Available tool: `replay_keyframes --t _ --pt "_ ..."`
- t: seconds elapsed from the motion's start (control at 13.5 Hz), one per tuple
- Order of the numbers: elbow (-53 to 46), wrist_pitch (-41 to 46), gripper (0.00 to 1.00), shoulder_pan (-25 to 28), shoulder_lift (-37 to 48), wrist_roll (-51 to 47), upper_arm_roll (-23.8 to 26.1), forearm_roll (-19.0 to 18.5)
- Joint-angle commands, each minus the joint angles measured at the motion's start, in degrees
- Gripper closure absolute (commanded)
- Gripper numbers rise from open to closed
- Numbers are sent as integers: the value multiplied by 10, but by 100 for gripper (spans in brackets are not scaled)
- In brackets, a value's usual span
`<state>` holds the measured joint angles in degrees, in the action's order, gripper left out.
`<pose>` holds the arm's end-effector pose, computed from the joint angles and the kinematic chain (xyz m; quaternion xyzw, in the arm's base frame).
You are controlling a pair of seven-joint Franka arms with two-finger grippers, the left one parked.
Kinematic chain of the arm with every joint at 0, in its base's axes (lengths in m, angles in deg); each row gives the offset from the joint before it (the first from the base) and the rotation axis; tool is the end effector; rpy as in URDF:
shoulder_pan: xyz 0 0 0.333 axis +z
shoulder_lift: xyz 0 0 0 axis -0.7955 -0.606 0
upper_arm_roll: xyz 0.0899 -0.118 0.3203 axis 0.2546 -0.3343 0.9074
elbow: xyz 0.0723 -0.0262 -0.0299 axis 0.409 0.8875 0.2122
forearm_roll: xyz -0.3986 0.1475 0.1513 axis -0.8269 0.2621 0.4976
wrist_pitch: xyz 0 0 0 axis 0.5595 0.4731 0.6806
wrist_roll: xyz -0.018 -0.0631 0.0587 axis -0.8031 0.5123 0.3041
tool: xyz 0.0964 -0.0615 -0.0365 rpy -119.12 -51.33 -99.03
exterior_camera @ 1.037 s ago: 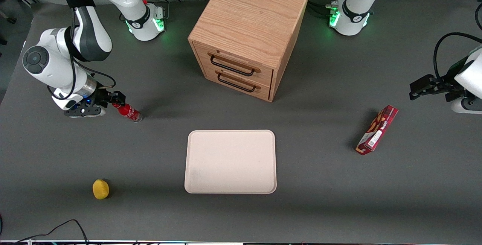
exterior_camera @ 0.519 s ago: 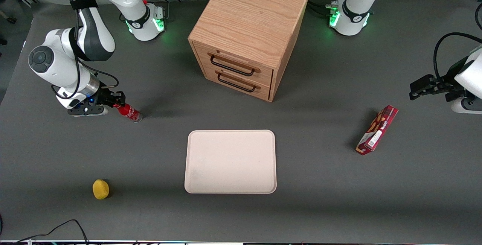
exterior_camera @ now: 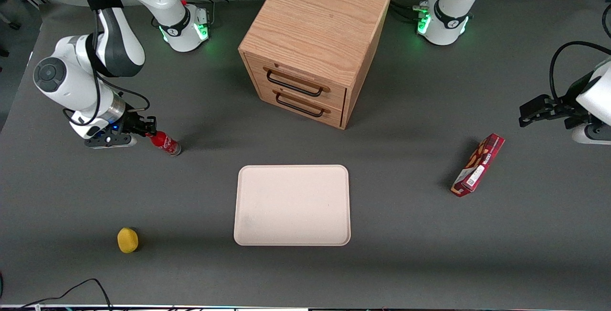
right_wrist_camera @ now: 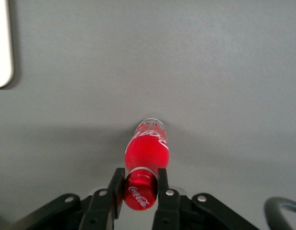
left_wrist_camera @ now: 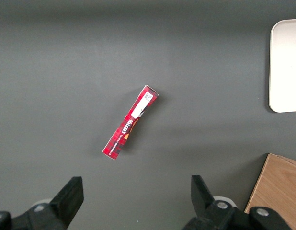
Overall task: Place coke bottle on tray
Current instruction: 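Close the right gripper on the bottle's body, then lift the bottle and carry it toward the cream tray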
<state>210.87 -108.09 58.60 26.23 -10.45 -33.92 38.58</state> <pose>0.5565 0.0232 0.3547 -0.9997 -0.0161 0.0173 0.0078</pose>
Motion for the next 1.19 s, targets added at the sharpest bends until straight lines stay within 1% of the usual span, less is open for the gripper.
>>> replay_keyframes --t 0.0,0.15,0.3,0.44,0.59,0.67,0.81,0.96,1.11 --pt "-155 123 100 4 -36 -33 35 30" --pt "-276 193 100 6 -79 -68 57 31" --pt "-395 228 100 5 -149 -86 88 42" --pt "-490 241 100 6 -218 -118 112 42" --pt "-547 241 100 16 -272 -129 130 35" --pt "-572 241 100 36 -292 -129 123 34" --pt "-627 239 100 43 -341 -133 122 33" --pt "-682 234 100 66 -387 -135 121 33" --pt "-712 201 100 96 -422 -157 100 33"
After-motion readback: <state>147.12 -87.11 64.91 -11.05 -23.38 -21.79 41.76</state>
